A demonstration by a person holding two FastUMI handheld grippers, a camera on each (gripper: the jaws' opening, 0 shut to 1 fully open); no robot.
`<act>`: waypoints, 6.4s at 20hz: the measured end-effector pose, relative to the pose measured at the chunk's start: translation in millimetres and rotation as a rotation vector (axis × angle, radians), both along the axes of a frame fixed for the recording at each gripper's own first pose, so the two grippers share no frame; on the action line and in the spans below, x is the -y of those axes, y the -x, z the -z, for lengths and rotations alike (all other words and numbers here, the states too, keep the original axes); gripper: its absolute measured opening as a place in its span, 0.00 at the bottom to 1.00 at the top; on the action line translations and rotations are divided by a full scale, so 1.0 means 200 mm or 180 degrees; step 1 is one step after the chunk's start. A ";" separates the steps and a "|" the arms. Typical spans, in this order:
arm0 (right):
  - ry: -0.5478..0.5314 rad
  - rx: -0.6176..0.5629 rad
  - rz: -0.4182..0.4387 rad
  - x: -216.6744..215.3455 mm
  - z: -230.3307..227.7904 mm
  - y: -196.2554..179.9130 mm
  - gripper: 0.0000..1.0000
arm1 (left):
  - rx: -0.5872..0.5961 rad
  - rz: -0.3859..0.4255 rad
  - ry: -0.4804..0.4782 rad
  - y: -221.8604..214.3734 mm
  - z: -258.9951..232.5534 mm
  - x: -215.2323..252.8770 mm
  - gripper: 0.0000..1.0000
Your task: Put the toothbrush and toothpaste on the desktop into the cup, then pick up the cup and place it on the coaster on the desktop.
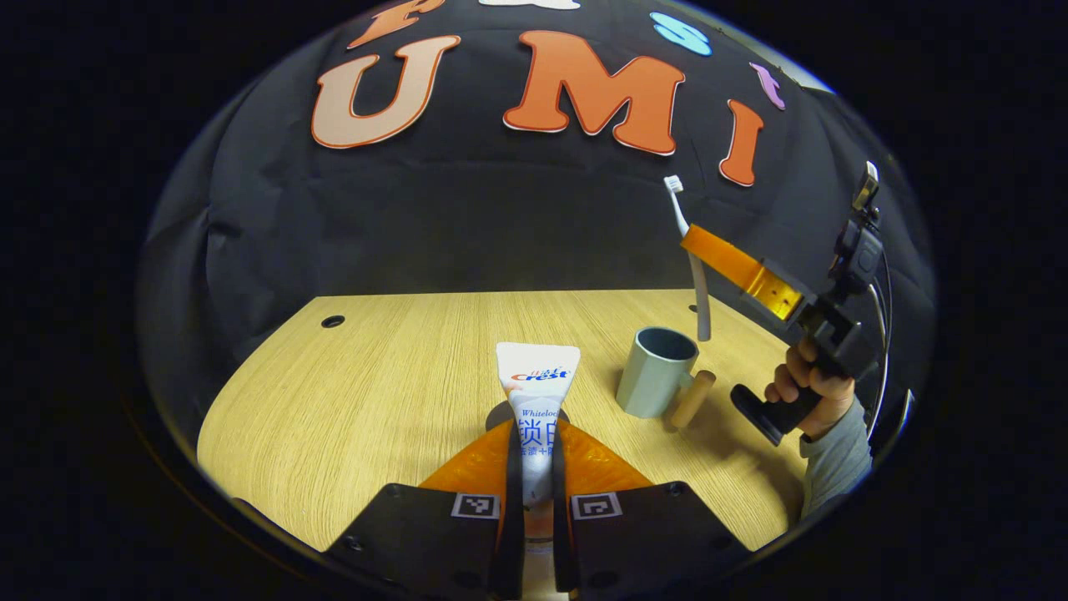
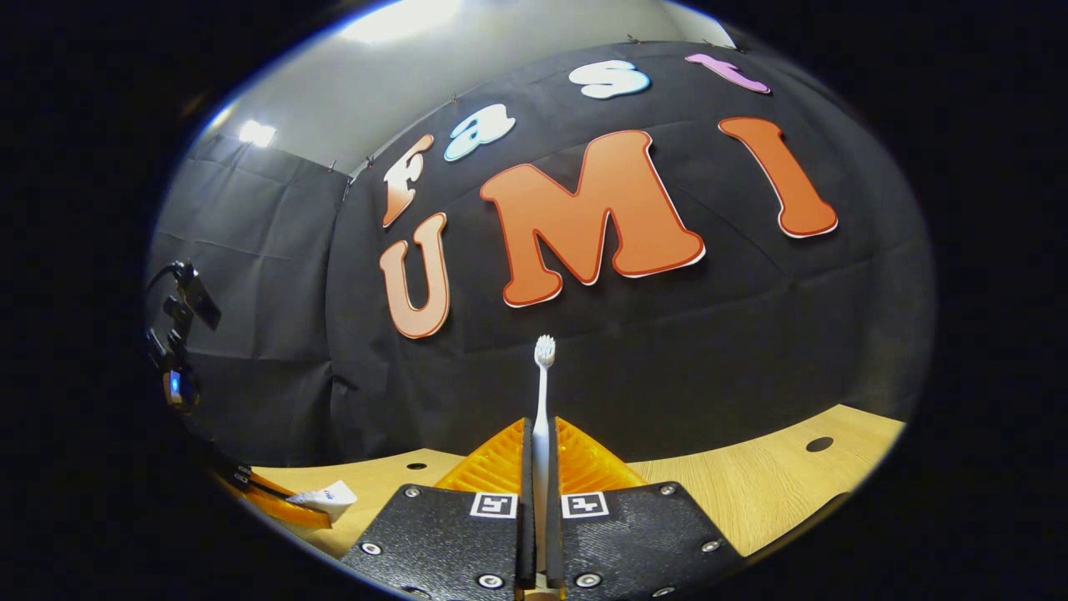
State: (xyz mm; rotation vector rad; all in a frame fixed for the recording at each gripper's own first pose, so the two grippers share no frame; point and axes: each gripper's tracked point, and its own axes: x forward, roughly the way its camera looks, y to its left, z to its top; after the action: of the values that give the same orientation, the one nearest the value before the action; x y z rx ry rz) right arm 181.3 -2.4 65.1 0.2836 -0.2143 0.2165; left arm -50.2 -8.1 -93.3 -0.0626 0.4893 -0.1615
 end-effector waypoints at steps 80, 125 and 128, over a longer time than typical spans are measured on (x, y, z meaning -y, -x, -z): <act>0.0317 -0.0484 0.0906 0.53 0.20 0.61 0.71 | 0.1284 0.1061 0.0783 -0.72 -0.36 1.00 0.35; 0.0179 -0.3713 0.0342 -0.02 0.86 0.33 0.78 | 0.1538 -0.0190 -0.0033 -0.19 -0.46 -0.27 0.98; 0.0331 -0.3765 0.0456 0.00 0.90 0.31 0.76 | 0.1513 -0.0249 -0.0035 -0.19 -0.44 -0.32 0.99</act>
State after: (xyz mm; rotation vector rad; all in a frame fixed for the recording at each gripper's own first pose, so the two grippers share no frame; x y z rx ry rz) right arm 119.3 -3.1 -114.4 0.2523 0.9426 -0.1049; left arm -12.3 56.2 -5.1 -0.0309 0.0132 -0.0922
